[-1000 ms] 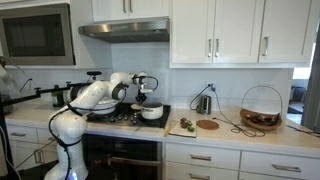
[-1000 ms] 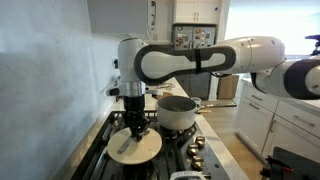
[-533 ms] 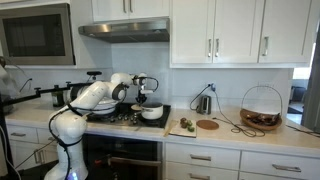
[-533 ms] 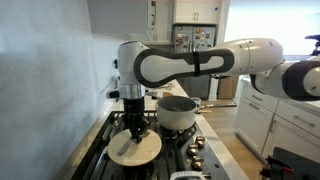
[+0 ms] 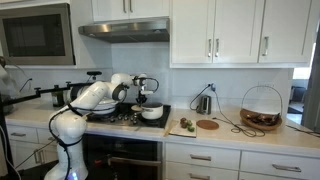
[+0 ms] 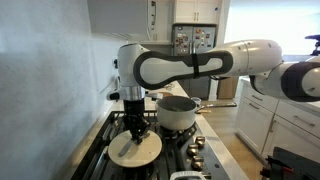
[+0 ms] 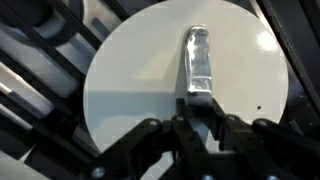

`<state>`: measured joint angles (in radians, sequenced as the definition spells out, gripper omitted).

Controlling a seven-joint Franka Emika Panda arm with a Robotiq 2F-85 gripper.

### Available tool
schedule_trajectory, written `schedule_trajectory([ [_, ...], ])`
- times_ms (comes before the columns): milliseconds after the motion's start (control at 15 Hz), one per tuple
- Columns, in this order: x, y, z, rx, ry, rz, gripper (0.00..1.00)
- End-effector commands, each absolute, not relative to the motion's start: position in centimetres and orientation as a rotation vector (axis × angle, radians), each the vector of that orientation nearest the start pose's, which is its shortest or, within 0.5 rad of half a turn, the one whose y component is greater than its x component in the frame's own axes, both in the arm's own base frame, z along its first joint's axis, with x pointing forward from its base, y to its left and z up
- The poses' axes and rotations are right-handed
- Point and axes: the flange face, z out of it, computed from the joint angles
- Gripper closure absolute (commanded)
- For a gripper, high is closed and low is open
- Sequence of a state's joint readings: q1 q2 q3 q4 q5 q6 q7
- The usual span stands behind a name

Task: Remove the lid from the pot and use the spatula to stir the contents inside.

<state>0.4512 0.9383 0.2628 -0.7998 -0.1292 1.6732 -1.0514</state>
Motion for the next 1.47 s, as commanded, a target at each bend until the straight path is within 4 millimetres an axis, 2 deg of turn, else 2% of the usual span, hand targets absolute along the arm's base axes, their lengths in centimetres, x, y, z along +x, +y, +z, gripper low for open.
schedule_trajectory([
  [0,64.8,42.6,38.2,2.191,2.360,-0.012,0.94],
  [267,64.8,42.6,38.1,2.197,2.357,-0.020,0.94],
  [333,64.8,42.6,38.0,2.198,2.357,-0.024,0.53],
  [533,64.8,42.6,38.3,2.216,2.337,-0.021,0.35],
  [800,64.8,42.5,38.8,2.229,2.317,-0.015,0.05],
  [867,64.8,42.3,39.1,2.228,2.313,-0.027,0.00],
  [1067,64.7,41.4,40.8,2.244,2.271,-0.065,0.00],
  [1400,64.7,39.0,46.3,2.321,2.151,-0.056,0.00],
])
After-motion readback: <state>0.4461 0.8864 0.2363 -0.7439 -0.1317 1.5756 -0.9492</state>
